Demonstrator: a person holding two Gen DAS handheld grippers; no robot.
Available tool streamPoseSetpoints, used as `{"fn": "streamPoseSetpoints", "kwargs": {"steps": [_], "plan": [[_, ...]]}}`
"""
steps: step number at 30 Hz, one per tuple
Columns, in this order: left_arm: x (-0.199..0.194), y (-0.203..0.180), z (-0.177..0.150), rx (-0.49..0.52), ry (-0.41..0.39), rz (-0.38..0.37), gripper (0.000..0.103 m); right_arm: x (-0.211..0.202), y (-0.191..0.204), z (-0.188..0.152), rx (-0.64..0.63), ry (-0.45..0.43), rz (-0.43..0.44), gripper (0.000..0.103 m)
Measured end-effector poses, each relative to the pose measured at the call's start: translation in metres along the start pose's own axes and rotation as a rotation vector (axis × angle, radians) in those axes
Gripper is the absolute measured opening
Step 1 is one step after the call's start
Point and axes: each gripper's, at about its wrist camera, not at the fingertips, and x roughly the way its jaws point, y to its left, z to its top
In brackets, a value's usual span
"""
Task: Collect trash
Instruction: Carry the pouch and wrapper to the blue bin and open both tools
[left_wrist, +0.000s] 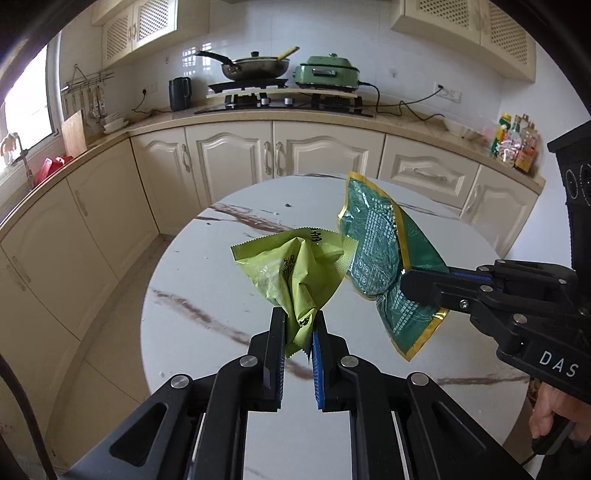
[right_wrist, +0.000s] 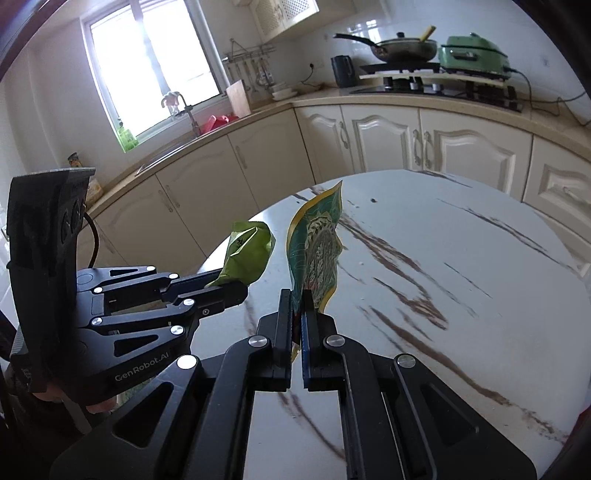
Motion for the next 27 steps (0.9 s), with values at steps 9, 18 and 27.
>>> {"fn": "streamPoseSetpoints", "kwargs": {"steps": [9,18,27], "plan": [[-0.115,0.053,-0.08,-0.081,-0.061,0.142,0.009,-0.001,0.124,0.005,-0.127,-0.015,0.116,0.005],[-0.213,0.095,-0.171,-0.194,-0.086,0.27,0.009,0.046,0.242,-0.01,-0.236,0.045,0.249,0.005],[-0.224,0.138,-0.232,-0.316,-0.011,0.31,0.009,0.127,0.309,-0.04,-0.277,0.182,0.328,0.005]]}}
